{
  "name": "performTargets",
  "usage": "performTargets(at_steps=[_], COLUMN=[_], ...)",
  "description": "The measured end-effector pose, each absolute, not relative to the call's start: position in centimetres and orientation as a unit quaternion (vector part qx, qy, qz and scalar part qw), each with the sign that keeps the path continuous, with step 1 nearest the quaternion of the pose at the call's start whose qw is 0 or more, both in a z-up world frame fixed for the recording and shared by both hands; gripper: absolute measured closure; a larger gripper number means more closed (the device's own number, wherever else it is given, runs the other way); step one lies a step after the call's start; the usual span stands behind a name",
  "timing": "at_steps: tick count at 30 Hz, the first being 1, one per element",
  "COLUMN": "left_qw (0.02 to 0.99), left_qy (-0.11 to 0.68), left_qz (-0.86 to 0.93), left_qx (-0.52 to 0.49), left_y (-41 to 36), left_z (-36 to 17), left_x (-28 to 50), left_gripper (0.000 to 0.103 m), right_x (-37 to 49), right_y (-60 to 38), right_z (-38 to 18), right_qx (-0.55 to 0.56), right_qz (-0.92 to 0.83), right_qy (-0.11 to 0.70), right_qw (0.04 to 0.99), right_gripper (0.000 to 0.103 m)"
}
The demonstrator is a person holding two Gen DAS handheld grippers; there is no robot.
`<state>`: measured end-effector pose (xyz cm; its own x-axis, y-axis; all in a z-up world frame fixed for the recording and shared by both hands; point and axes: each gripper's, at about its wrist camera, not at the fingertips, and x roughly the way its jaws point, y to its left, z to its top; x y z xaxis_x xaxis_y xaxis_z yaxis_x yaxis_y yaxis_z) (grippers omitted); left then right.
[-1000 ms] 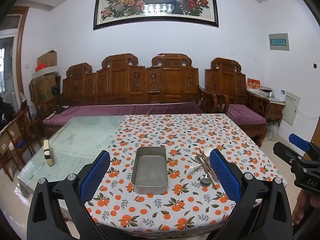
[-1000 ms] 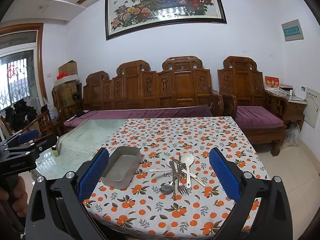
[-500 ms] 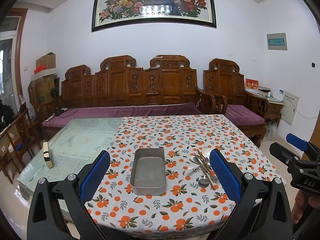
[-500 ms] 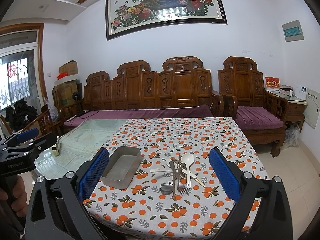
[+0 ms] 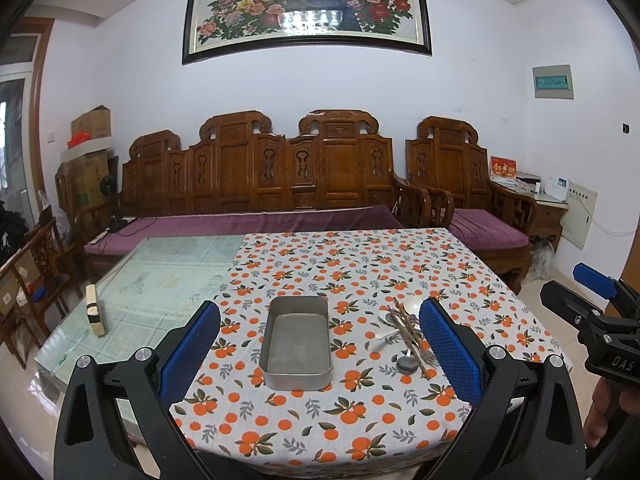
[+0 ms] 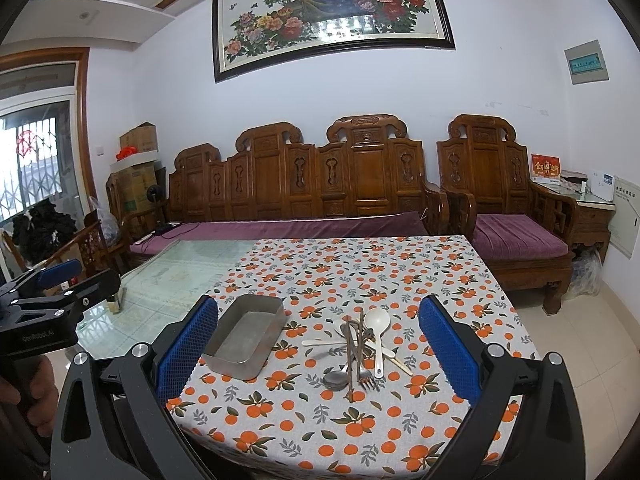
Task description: Organize utensils
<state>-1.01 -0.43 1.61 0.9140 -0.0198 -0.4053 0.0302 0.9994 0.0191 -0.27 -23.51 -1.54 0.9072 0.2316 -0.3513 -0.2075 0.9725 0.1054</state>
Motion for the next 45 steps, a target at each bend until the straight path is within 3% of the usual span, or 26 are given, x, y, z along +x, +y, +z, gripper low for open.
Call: performTargets(at_steps=[45], left_qw=[0.977], left_qy=[0.214], left_qz=[-0.017], left_qx=[0.015], left_y=[-0.89], left_z=[1.3], left_x=[-1.01], left_gripper=[0.006], right_x=[-0.32], right_y=[-23.09], right_z=[-1.49], right_qx=[0.033], right_qz=[0.112], right_qy=[0.185], right_qw=[0.976], right_gripper=[0.002])
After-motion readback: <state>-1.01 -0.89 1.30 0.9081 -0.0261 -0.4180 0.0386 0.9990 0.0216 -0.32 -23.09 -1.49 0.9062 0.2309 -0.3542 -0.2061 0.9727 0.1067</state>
